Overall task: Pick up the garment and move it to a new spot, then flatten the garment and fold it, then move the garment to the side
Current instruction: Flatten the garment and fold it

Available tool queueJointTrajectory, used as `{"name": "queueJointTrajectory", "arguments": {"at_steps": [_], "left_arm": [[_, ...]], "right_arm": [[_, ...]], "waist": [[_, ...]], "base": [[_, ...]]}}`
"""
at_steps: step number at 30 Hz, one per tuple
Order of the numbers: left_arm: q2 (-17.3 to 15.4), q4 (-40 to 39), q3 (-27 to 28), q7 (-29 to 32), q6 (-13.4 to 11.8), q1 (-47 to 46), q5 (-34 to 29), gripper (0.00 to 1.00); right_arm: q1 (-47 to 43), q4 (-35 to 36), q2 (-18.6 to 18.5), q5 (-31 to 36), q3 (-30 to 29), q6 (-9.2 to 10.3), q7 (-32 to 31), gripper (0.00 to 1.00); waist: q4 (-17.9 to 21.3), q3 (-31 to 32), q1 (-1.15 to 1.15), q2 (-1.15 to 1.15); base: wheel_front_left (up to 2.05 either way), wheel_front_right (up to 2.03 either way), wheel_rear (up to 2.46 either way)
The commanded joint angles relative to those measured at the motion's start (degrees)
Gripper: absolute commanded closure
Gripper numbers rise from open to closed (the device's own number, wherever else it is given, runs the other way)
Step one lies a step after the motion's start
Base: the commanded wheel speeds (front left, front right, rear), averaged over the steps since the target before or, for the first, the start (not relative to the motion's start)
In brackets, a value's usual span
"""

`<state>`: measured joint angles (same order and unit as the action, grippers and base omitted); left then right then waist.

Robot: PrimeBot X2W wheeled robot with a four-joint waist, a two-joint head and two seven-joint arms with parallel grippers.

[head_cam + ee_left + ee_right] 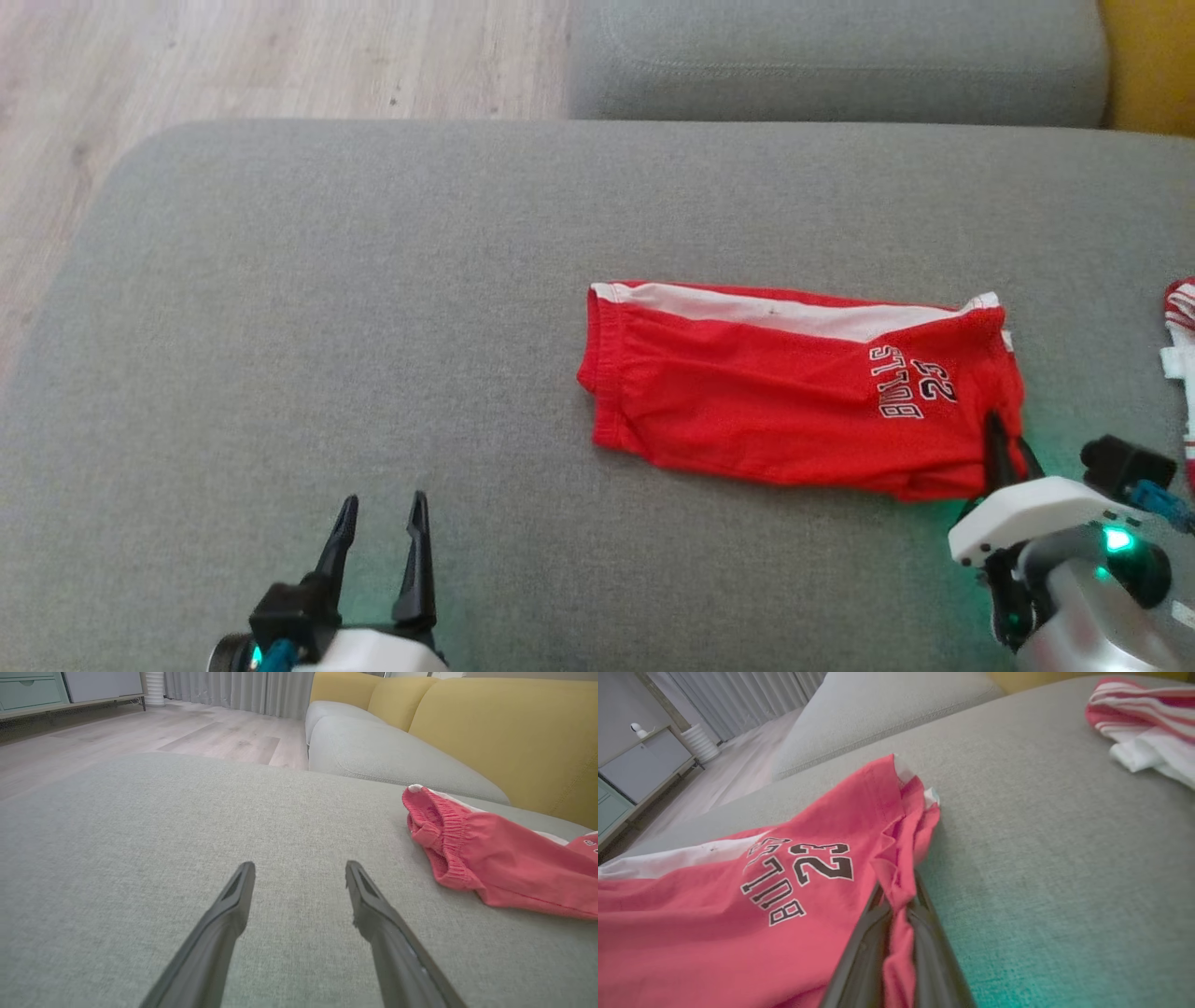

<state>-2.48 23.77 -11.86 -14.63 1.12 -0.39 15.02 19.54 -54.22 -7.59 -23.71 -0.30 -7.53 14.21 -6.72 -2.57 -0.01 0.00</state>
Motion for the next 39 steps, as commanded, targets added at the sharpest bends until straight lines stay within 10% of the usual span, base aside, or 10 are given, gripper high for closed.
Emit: {"name": "queueJointTrajectory", "arguments": {"at_steps": [1,8,20,21,22,31,39], "left_arm": [[-0.4,-1.9,2.3,-0.4,0.2,-1.4,-0.5,0.00],[-0.4,-1.8,1.9,-0.4,0.7,-1.5,-1.0,0.00],[-0.4,0.7,-2.1,-0.4,1.4,-2.1,-0.6,0.00],[-0.4,0.8,-2.2,-0.4,1.4,-2.2,-0.6,0.00],[-0.4,0.8,-2.3,-0.4,1.5,-2.3,-0.7,0.00],[-0.4,0.4,-0.4,-0.4,1.2,-2.4,-2.1,0.00],[-0.4,-1.1,1.4,-0.4,-0.4,-2.8,-3.6,0.00]], "right_arm": [[1.0,2.7,-0.4,0.0,1.1,0.04,0.8,1.00],[3.0,11.5,0.3,3.1,4.3,0.04,0.8,1.00],[9.8,12.0,4.6,-2.3,27.7,0.04,0.4,1.00],[9.8,11.0,4.7,-3.9,29.0,0.04,0.2,0.61],[9.7,10.5,4.7,-5.7,30.3,0.04,0.2,0.00],[7.7,15.2,4.7,-14.3,43.2,0.04,0.7,0.00],[2.5,19.1,3.8,-2.9,25.0,0.04,0.8,0.00]], "waist": [[-0.1,0.2,0.01,0.00],[-2.0,-0.5,0.01,0.00],[-12.5,0.5,0.01,0.00],[-13.4,0.6,0.01,0.00],[-14.1,0.8,0.01,0.00],[-11.0,2.0,0.01,0.00],[-3.0,2.2,0.01,0.00]], "base": [[0.00,0.00,0.00],[0.00,0.00,0.00],[0.00,0.00,0.00],[0.00,0.00,0.00],[0.00,0.00,0.00],[0.00,0.00,0.00],[0.00,0.00,0.00]]}}
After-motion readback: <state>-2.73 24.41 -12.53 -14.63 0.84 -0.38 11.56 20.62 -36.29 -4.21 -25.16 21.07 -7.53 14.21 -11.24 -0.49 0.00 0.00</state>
